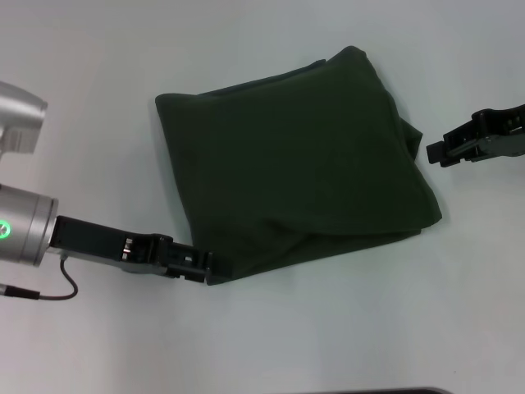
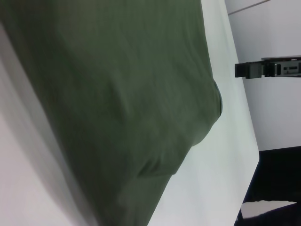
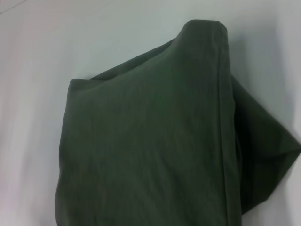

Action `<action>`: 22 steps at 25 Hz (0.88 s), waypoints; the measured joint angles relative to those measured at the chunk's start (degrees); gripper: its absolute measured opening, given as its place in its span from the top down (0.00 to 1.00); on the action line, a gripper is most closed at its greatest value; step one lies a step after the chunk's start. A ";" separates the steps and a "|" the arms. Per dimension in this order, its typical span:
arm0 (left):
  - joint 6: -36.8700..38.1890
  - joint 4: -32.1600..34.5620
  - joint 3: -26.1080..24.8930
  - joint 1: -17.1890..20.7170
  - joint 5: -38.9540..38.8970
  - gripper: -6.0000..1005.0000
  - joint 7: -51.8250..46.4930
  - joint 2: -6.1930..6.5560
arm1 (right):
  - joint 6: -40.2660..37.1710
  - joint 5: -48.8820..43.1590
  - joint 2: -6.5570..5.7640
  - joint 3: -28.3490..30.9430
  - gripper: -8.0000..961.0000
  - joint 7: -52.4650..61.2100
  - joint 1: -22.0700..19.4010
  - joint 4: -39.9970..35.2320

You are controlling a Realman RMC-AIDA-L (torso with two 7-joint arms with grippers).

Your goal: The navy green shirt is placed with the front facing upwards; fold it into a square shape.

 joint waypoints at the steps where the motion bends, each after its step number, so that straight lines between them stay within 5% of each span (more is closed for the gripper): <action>1: -0.03 0.19 -0.01 -0.10 0.01 0.18 0.15 -0.05 | 0.01 0.00 0.02 0.00 0.71 0.07 0.00 0.00; 22: -0.57 0.30 -0.88 -2.23 -0.79 0.20 1.96 0.52 | -0.35 -3.03 -0.69 -4.70 0.71 1.89 -0.99 1.19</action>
